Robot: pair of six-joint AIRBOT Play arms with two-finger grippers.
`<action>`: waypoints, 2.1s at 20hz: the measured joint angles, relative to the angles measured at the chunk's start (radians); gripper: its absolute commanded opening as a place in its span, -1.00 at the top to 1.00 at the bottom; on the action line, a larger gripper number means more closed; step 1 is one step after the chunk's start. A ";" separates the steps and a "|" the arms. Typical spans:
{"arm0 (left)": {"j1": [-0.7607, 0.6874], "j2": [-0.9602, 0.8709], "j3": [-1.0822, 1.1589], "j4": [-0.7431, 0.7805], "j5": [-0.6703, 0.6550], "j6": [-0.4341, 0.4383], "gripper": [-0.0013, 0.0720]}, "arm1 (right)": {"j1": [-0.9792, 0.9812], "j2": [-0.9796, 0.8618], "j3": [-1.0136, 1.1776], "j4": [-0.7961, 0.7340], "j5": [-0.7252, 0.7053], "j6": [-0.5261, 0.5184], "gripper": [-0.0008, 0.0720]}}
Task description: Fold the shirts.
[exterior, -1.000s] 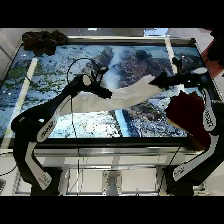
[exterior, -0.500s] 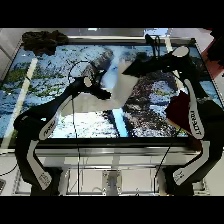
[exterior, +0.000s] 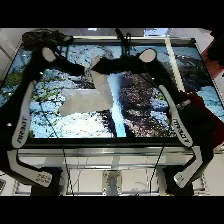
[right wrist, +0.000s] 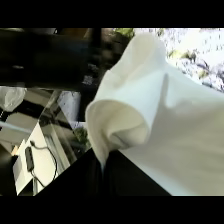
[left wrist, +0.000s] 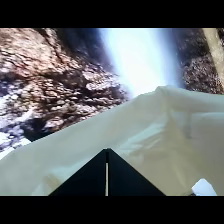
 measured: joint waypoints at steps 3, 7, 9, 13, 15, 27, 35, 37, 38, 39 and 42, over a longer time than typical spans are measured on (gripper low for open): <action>0.072 0.067 0.009 0.013 -0.080 0.001 0.92 | 0.113 -0.070 0.001 0.002 -0.154 0.034 0.91; 0.107 0.098 0.010 0.021 -0.165 0.015 0.92 | 0.225 -0.161 0.000 0.068 -0.363 0.082 -0.26; 0.113 0.102 0.010 0.025 -0.189 0.023 0.92 | 0.258 -0.184 0.001 0.107 -0.459 0.094 -0.26; 0.119 0.107 0.010 0.029 -0.216 0.029 0.92 | 0.231 -0.197 0.001 0.118 -0.511 0.105 -0.26; 0.119 0.108 0.010 0.030 -0.225 0.031 0.92 | 0.164 -0.197 0.001 0.058 -0.433 0.109 -0.26; 0.121 0.096 0.010 0.044 -0.161 0.031 0.92 | -0.216 -0.280 0.001 -0.259 0.195 0.352 -0.75; 0.121 0.090 0.010 0.045 -0.153 0.031 0.92 | -0.195 -0.389 0.002 -0.078 0.222 0.299 -0.73; 0.121 0.090 0.010 0.045 -0.153 0.031 0.92 | -0.177 -0.396 0.002 -0.066 0.211 0.295 -0.73; 0.121 0.090 0.010 0.045 -0.153 0.031 0.92 | -0.167 -0.398 0.002 -0.064 0.204 0.294 -0.72; 0.121 0.090 0.010 0.045 -0.154 0.031 0.92 | -0.158 -0.399 0.002 -0.061 0.198 0.294 -0.65; 0.121 0.090 0.010 0.045 -0.164 0.031 0.92 | -0.129 -0.402 0.002 -0.056 0.194 0.294 -0.07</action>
